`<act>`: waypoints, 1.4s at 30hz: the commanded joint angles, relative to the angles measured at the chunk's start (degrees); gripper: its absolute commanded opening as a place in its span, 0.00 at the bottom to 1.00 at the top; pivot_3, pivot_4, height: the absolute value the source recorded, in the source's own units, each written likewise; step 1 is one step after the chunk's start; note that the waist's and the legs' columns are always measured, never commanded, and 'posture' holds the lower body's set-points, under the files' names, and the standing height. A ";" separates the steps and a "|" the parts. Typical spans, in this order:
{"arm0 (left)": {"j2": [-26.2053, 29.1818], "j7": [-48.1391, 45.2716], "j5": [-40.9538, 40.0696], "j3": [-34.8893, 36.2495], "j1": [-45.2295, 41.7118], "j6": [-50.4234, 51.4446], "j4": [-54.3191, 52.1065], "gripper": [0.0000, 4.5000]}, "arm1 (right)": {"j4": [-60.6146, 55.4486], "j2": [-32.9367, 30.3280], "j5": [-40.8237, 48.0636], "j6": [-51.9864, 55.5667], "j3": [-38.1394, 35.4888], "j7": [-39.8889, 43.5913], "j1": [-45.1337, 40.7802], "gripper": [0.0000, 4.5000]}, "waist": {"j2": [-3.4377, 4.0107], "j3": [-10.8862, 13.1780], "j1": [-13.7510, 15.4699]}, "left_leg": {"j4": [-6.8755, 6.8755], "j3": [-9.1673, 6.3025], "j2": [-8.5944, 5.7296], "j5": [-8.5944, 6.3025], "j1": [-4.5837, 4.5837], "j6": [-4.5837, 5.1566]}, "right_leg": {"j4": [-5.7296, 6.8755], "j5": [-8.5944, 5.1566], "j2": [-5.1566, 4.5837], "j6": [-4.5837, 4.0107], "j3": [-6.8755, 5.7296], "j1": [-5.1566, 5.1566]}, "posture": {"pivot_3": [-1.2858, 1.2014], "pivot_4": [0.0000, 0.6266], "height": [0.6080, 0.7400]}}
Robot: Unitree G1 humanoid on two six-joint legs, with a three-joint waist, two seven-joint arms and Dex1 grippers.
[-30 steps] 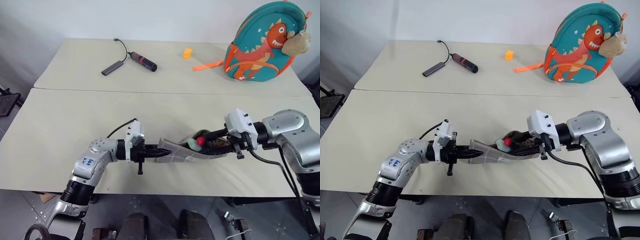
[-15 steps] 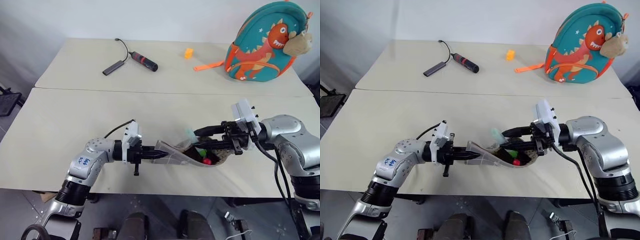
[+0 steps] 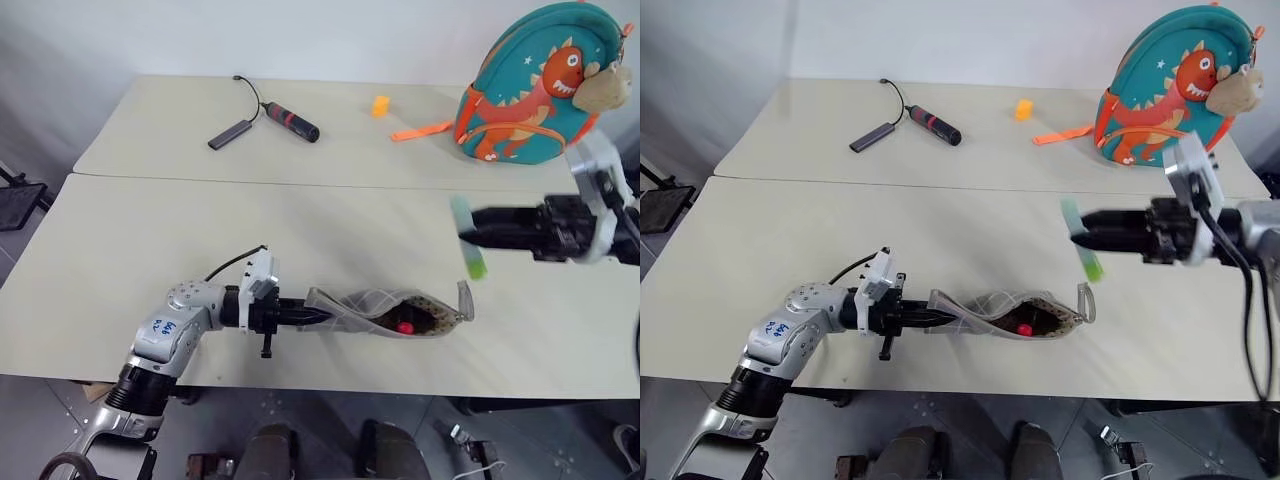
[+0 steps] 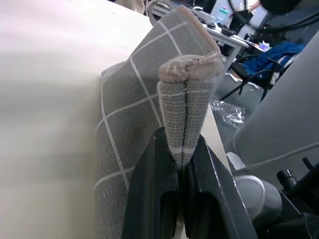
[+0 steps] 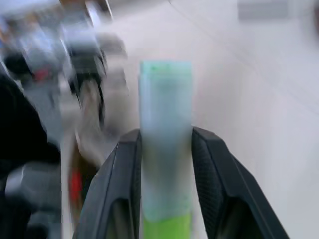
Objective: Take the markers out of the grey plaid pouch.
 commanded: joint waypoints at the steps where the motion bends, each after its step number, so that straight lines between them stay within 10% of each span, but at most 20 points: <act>1: -0.12 -0.77 -0.12 0.95 0.41 -1.28 0.76 0.00 | 8.50 -0.84 -8.48 -5.48 0.71 -4.87 3.29 0.24 | 0.00 0.00 -0.03 | 0.00 0.08 0.00 0.00 0.02 0.00 | 0.00 0.01 0.00 0.01 0.05 0.00 | 0.52 0.24 1.00; 8: -1.71 -0.90 -2.27 2.10 0.01 0.21 0.65 0.00 | 17.67 1.83 -18.81 -10.94 2.36 -14.92 6.31 0.24 | 0.38 0.04 -0.17 | 0.00 0.24 0.03 0.01 0.03 -0.01 | 0.03 0.01 0.01 0.02 0.06 -0.04 | 0.52 0.24 1.00; 18: -0.74 -2.13 -3.32 4.49 -1.96 3.33 4.37 0.00 | 14.99 4.04 -14.72 -29.61 -5.95 -6.67 9.50 0.97 | 0.51 0.12 -0.01 | 0.03 0.38 0.00 0.01 0.00 -0.01 | 0.00 0.01 0.02 0.04 0.02 -0.01 | 0.52 0.24 1.00; 26: -0.60 -3.59 -0.61 4.28 -4.10 -1.35 10.36 0.00 | 0.21 2.82 -3.28 -20.76 -6.87 0.09 -1.56 0.99 | 0.63 0.19 -0.42 | 0.03 0.31 0.08 0.01 0.06 -0.02 | 0.02 0.01 0.07 0.04 0.08 -0.01 | 0.52 0.24 1.00; 40: -1.64 -3.69 1.10 3.17 -4.55 -3.87 12.56 0.00 | -17.89 6.66 -4.58 -17.63 9.94 7.43 -6.53 0.03 | 0.47 0.21 -0.02 | 0.12 -0.13 0.00 -0.03 -0.02 0.02 | 0.01 0.03 0.00 0.06 0.02 0.00 | 0.52 0.24 1.00; 42: -1.63 -3.48 1.14 3.22 -4.43 -3.67 12.30 0.00 | -18.65 7.42 -4.70 -17.33 11.08 7.55 -6.81 0.01 | 0.47 0.21 -0.02 | 0.12 -0.13 0.00 -0.03 -0.02 0.02 | 0.02 0.03 0.00 0.06 0.02 0.00 | 0.52 0.24 1.00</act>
